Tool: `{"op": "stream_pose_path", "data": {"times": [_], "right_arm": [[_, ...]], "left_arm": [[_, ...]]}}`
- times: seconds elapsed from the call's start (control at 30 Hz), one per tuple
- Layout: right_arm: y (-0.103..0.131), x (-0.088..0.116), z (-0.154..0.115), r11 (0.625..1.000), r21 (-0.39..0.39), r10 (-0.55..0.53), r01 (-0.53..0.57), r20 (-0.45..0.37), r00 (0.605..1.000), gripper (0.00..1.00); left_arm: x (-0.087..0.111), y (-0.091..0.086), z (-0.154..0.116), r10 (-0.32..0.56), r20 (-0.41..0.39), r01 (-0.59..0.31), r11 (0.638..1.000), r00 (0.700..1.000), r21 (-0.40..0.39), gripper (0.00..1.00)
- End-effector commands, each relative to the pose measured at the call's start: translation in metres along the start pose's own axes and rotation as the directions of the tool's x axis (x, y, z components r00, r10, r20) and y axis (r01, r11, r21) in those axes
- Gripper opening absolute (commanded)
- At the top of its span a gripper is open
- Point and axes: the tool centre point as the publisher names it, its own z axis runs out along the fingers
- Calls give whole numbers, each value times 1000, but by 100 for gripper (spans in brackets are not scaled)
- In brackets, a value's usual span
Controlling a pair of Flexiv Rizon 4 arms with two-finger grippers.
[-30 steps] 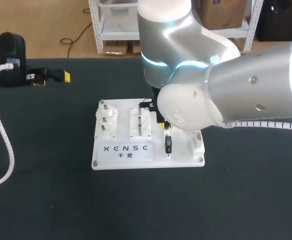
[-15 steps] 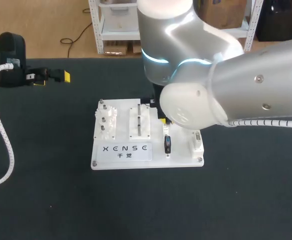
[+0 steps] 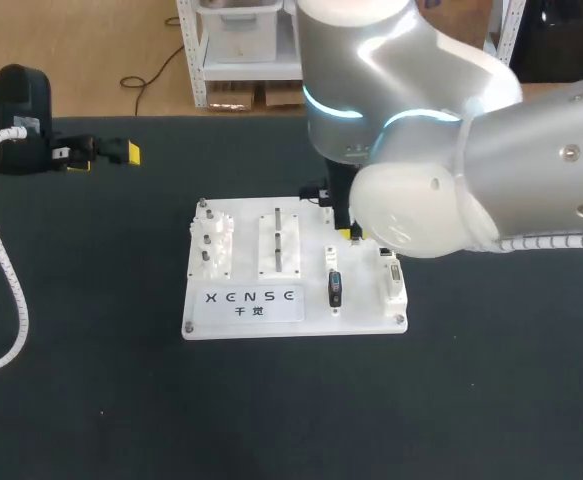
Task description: Insert the USB connector, Ethernet cable, and multi-pin plug into their matching sockets one by one.
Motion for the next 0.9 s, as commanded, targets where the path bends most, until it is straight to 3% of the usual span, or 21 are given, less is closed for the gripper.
{"op": "stream_pose_path", "data": {"times": [0.03, 0.43, 0.9], "right_arm": [[-18, 10, -2, 1000, -11, 14, -14, 32, 999, 0], [-48, 14, 5, 997, -6, 71, -71, 23, 997, 0], [-43, 5, 18, 997, 0, 77, -77, -2, 997, 0]], "left_arm": [[0, 0, 0, 0, 0, 0, 1000, 1000, 0, 100], [0, 0, 0, 0, 0, 0, 1000, 1000, 0, 100], [0, 0, 0, 0, 0, 0, 1000, 1000, 0, 100]]}}
